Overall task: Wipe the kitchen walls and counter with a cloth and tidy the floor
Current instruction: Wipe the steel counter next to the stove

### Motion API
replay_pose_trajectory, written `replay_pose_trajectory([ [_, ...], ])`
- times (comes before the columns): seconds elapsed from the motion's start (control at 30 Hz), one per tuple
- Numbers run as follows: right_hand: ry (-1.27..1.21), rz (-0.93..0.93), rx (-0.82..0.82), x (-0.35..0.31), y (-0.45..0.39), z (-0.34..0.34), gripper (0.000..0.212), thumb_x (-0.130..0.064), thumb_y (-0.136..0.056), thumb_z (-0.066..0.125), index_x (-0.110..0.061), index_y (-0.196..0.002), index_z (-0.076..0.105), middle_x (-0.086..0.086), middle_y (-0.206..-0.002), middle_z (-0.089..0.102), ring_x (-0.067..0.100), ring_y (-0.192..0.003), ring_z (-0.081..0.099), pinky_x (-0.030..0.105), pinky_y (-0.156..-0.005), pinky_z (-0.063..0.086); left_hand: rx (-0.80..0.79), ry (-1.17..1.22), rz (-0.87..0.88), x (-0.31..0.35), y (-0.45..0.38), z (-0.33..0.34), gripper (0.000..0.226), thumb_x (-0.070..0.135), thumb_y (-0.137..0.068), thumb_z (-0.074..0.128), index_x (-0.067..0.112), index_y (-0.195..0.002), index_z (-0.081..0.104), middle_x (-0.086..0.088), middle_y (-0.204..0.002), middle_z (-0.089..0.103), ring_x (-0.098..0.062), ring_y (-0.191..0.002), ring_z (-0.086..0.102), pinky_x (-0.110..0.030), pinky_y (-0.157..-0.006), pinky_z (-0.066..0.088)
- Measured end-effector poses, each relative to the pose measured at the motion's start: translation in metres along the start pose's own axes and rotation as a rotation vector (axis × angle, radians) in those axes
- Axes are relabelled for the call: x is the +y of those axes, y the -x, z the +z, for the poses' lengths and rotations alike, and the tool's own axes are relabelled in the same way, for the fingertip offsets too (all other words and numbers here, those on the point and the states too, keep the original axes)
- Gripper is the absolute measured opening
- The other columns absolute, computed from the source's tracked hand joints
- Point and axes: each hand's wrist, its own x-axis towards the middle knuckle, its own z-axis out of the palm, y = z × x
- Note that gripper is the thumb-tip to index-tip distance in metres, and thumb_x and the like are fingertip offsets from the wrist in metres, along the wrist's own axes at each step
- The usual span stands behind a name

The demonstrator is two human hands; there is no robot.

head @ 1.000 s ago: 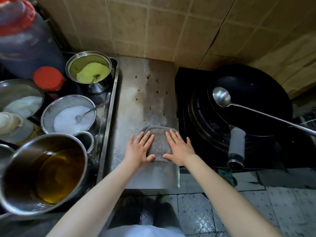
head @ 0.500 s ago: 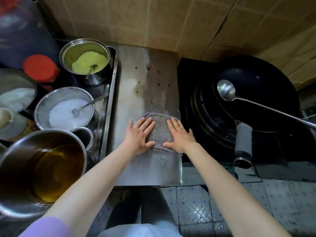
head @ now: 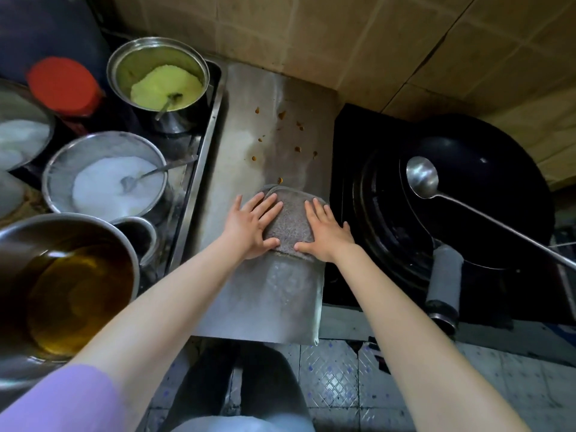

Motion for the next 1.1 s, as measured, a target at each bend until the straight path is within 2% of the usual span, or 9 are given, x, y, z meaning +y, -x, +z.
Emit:
replay_pose_trajectory([
  [0.73, 0.094, 0.012, -0.031, 0.004, -0.048, -0.042, 0.106, -0.055, -0.082, 0.059, -0.026, -0.147, -0.020, -0.009, -0.155, -0.025, 0.016, -0.145, -0.016, 0.057, -0.113, 0.008, 0.024, -0.007, -0.068, -0.011, -0.049, -0.019, 0.079, 0.067, -0.089, 0.022, 0.028, -0.148, -0.013, 0.006, -0.157, -0.014, -0.016, -0.145, -0.008, -0.047, -0.115, -0.003],
  [1.1, 0.184, -0.028, 0.007, 0.001, -0.051, -0.047, 0.107, -0.060, -0.081, 0.057, -0.025, -0.147, -0.019, -0.006, -0.156, -0.023, 0.018, -0.145, -0.013, 0.055, -0.113, 0.009, 0.039, 0.030, -0.099, -0.012, -0.046, -0.016, 0.079, 0.065, -0.090, 0.022, 0.025, -0.148, -0.014, 0.004, -0.157, -0.015, -0.018, -0.145, -0.008, -0.047, -0.115, -0.004],
])
